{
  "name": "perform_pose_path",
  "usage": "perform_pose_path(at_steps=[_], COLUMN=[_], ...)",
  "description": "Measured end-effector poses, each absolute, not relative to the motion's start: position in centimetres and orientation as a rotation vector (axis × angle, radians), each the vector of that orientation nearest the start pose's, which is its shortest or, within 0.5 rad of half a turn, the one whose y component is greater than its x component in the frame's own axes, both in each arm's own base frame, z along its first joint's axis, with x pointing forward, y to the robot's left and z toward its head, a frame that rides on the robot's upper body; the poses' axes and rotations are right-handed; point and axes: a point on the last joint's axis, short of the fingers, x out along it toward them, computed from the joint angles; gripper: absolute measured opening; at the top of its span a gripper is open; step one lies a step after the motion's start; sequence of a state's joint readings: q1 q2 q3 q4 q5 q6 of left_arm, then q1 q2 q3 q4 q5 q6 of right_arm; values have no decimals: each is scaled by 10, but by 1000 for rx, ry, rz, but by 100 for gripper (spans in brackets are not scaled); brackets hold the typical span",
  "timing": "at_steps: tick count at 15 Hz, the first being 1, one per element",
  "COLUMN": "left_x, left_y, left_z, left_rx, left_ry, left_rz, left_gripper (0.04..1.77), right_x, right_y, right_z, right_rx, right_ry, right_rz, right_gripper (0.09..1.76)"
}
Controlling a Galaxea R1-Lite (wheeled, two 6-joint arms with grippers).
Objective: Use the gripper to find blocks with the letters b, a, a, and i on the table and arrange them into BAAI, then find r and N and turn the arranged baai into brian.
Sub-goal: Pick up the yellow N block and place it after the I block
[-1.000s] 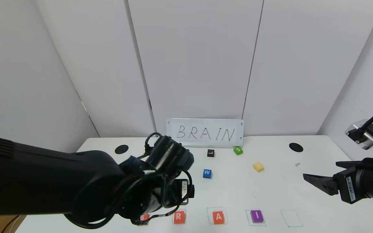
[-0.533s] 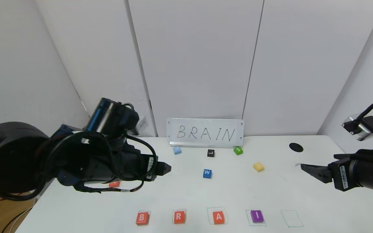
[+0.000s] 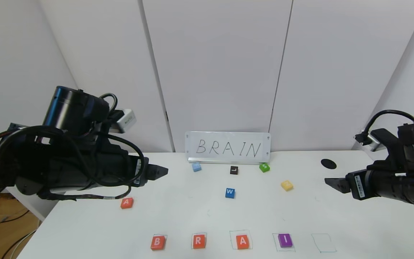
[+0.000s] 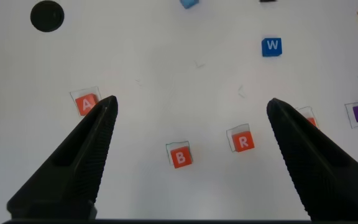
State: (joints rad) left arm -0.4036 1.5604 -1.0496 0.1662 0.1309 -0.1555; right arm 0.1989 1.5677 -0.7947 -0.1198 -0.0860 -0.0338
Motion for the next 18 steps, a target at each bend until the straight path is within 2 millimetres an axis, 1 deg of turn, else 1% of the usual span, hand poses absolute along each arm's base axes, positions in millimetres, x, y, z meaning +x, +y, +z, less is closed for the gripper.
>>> perform_pose_path(at_steps=[2, 5, 9, 15, 18], left_x=[243, 240, 239, 239, 240], left_y=[-101, -100, -101, -99, -97], left_z=[220, 223, 223, 222, 222], left_rx=[26, 26, 27, 40, 37], left_ry=[657, 648, 646, 650, 649], left_rz=[-212, -218, -222, -222, -215], left_gripper=[170, 171, 171, 171, 172], right_x=[263, 272, 278, 315, 326], right_y=[48, 49, 50, 46, 46], right_z=[165, 156, 151, 147, 146], right_rx=[-128, -156, -175, -282, -282], right_ry=[671, 710, 727, 745, 750], right_rz=[106, 107, 116, 221, 267], right_gripper=[171, 171, 171, 171, 171])
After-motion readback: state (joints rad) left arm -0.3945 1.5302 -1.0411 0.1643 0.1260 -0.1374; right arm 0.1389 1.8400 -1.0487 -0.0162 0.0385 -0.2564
